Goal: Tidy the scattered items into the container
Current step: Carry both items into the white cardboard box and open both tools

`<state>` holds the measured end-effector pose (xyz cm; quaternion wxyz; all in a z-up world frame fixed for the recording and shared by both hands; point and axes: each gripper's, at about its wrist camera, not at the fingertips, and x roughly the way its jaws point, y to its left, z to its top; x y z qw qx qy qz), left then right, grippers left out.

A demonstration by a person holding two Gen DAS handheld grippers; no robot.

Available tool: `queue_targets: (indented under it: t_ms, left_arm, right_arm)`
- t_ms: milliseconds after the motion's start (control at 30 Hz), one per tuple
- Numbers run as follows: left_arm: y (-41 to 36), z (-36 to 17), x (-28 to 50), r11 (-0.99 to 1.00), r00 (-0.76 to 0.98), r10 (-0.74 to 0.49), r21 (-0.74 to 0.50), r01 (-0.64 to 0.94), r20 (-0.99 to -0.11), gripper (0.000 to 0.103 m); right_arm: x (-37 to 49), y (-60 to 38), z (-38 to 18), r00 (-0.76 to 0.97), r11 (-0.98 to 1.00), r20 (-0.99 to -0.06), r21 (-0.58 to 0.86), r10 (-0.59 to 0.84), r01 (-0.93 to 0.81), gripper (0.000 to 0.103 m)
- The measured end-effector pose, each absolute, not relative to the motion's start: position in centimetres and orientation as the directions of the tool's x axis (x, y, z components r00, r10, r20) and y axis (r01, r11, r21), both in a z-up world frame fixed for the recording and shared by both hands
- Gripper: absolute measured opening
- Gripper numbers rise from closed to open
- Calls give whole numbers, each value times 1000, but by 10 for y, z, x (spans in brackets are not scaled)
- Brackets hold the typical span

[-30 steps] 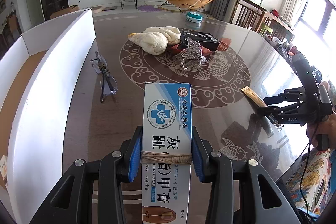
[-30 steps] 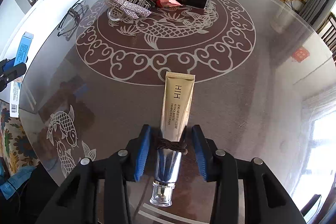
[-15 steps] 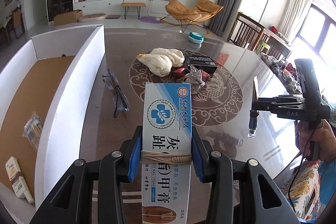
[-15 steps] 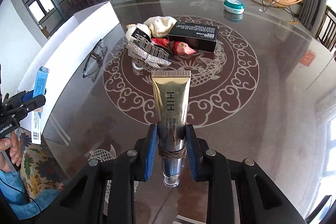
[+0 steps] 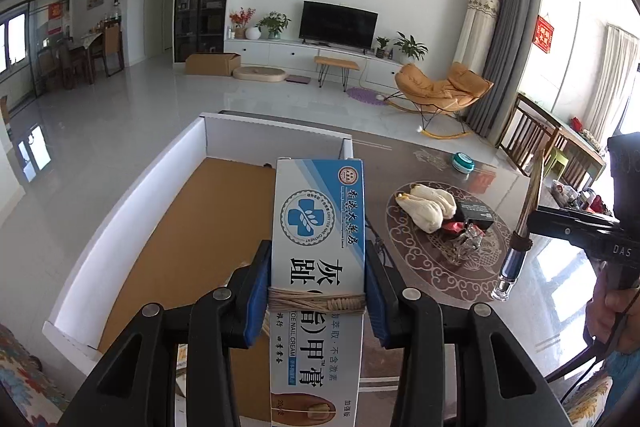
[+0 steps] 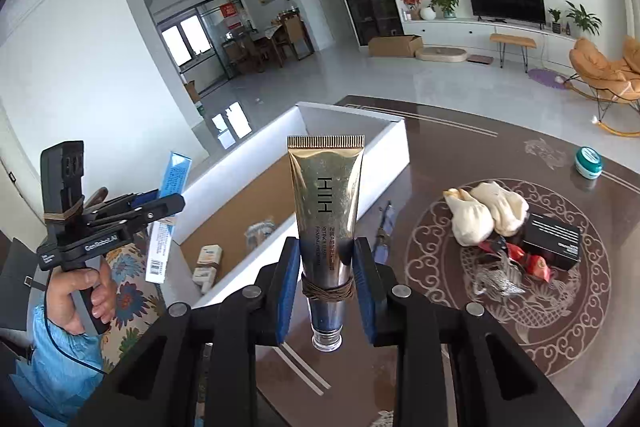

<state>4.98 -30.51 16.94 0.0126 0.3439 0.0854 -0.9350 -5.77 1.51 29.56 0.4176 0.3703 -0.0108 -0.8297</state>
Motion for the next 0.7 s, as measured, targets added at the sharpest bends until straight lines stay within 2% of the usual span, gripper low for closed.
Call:
queue_targets:
  t_ms: [233, 467, 633, 667, 700]
  left_arm:
    - [-374, 128, 36, -961, -688, -59, -146, 235, -724, 42]
    - [-407, 86, 24, -938, -601, -111, -117, 327, -791, 42]
    - [-417, 62, 16, -928, -533, -155, -63, 368, -832, 43]
    - [-421, 59, 15, -922, -523, -163, -60, 382, -836, 45]
    - [-425, 56, 15, -916, -511, -170, -56, 396, -843, 53]
  right_arm:
    - [-33, -100, 287, -207, -493, -563, 420, -800, 762, 28]
    - [-35, -196, 206, -115, -508, -701, 384, -704, 771, 28]
    - [-48, -228, 166, -81, -547, -748, 401, -658, 735, 30]
    - [-52, -231, 163, -84, -555, -747, 409, -659, 724, 38]
    - [-55, -233, 162, -91, -562, -744, 413, -662, 716, 50]
